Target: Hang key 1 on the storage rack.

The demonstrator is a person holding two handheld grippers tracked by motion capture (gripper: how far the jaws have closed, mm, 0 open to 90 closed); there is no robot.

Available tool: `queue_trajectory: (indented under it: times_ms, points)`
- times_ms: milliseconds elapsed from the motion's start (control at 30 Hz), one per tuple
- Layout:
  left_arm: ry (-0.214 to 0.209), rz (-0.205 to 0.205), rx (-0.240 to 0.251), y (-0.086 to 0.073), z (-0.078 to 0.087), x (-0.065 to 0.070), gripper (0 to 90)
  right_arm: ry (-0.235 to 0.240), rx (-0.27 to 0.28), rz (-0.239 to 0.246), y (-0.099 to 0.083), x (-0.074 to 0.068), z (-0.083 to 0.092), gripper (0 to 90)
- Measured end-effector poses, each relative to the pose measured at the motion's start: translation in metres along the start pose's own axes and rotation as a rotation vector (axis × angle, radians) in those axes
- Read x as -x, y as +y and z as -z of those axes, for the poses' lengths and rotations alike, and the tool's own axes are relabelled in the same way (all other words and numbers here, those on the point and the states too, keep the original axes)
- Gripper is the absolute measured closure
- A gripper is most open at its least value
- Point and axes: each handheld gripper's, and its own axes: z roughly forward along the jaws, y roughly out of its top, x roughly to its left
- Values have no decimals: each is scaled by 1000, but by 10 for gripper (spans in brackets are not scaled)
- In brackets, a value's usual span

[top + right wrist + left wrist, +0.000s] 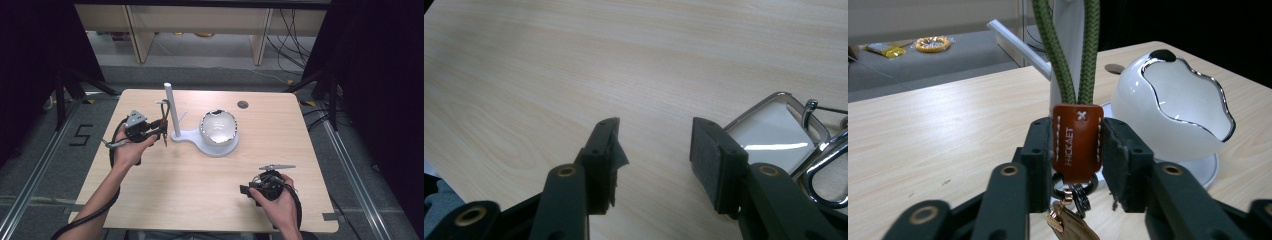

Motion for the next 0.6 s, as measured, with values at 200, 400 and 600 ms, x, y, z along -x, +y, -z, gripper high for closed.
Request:
queue_trajectory:
  times_ms: [200, 400, 600]
  points:
    - [11, 7, 27, -5, 11, 0, 473, -40, 6, -26, 4, 9, 10, 556]
    - [-1, 11, 36, -21, 28, 5, 432, -61, 33, -49, 7, 23, 22, 595]
    - [-11, 23, 33, -44, 51, 14, 427, -163, -79, -136, 22, 47, 29, 710]
